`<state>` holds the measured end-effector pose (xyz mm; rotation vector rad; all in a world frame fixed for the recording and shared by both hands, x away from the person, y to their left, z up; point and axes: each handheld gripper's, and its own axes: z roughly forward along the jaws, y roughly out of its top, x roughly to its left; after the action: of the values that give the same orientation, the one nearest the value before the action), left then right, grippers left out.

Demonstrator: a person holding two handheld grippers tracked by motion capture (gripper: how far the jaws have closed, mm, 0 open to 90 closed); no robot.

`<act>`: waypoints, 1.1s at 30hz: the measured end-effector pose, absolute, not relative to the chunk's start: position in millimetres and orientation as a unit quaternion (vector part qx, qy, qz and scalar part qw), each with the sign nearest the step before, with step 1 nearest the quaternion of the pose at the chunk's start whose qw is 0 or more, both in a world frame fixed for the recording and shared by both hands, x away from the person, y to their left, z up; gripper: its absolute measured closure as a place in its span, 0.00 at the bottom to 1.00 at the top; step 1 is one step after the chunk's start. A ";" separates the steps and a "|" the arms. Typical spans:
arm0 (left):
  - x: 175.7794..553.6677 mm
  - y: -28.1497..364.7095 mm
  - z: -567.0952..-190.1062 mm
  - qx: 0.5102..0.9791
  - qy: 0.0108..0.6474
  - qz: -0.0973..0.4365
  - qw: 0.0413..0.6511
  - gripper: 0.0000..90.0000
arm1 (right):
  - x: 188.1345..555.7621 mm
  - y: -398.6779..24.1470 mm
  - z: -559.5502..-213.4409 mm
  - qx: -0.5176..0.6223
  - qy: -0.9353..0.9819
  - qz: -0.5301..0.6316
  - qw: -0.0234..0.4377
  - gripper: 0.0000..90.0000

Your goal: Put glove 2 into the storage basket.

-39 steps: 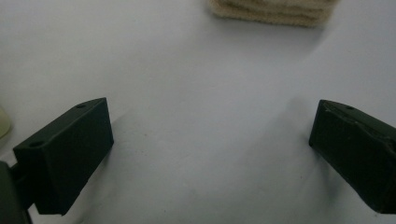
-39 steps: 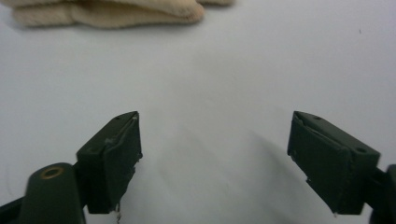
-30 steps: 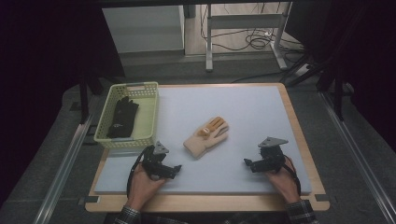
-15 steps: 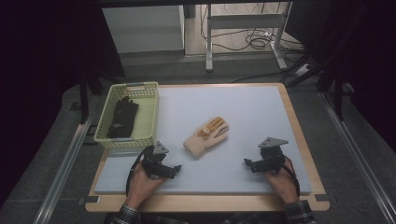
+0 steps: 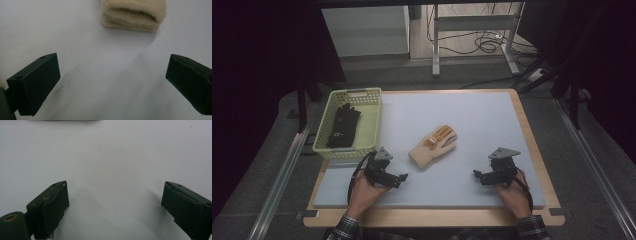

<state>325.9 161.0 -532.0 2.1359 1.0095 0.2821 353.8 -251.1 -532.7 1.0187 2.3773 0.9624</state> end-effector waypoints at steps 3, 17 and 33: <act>329.1 159.1 -528.4 0.835 0.390 0.105 0.374 0.00 | 353.9 -251.1 -532.7 0.363 0.846 0.342 0.189 0.08; 362.8 127.4 -502.2 0.854 0.355 0.085 0.371 0.00 | 353.9 -251.2 -532.7 0.363 0.846 0.342 0.189 0.08; 413.7 67.7 -501.7 0.881 0.321 0.076 0.338 0.00 | 354.0 -251.4 -532.6 0.364 0.846 0.343 0.187 0.08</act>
<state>413.7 67.7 -501.7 2.2955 0.8368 0.1975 354.0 -251.4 -532.6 1.0249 2.3808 0.9650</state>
